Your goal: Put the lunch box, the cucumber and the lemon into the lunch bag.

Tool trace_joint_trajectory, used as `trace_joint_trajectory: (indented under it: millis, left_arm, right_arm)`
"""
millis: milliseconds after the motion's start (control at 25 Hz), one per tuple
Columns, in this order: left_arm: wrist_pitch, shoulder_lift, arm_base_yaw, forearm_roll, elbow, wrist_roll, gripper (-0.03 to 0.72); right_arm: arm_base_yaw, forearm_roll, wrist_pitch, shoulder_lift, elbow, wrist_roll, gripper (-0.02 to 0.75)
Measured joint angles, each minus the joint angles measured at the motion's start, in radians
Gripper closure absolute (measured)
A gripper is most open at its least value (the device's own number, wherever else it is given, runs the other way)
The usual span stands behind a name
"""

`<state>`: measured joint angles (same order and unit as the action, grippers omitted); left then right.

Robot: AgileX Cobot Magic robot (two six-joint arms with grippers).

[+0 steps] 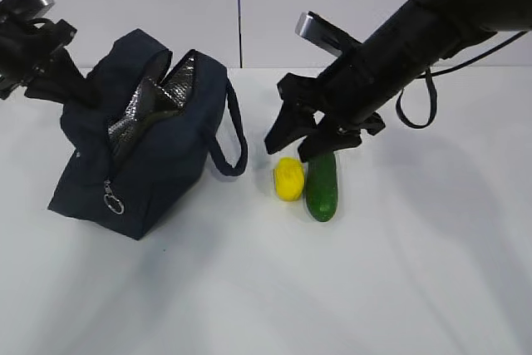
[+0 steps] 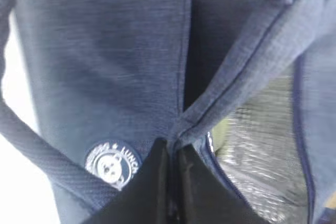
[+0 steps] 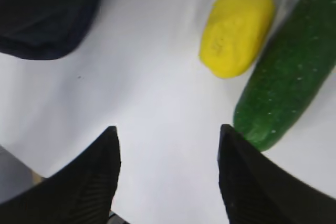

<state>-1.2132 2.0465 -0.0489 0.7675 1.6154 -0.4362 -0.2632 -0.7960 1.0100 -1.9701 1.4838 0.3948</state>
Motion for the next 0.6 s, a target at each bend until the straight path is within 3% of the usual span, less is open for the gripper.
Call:
trace_joint_trajectory:
  millis: [280, 600]
  left_arm:
    - [0.0, -0.029, -0.033, -0.118, 0.0, 0.049, 0.695]
    - [0.0, -0.061, -0.046, -0.146, 0.0, 0.064, 0.696]
  right_arm:
    - [0.0, 0.251, -0.061, 0.004, 0.0, -0.192, 0.278]
    - [0.0, 0.449, -0.118, -0.002, 0.0, -0.395, 0.276]
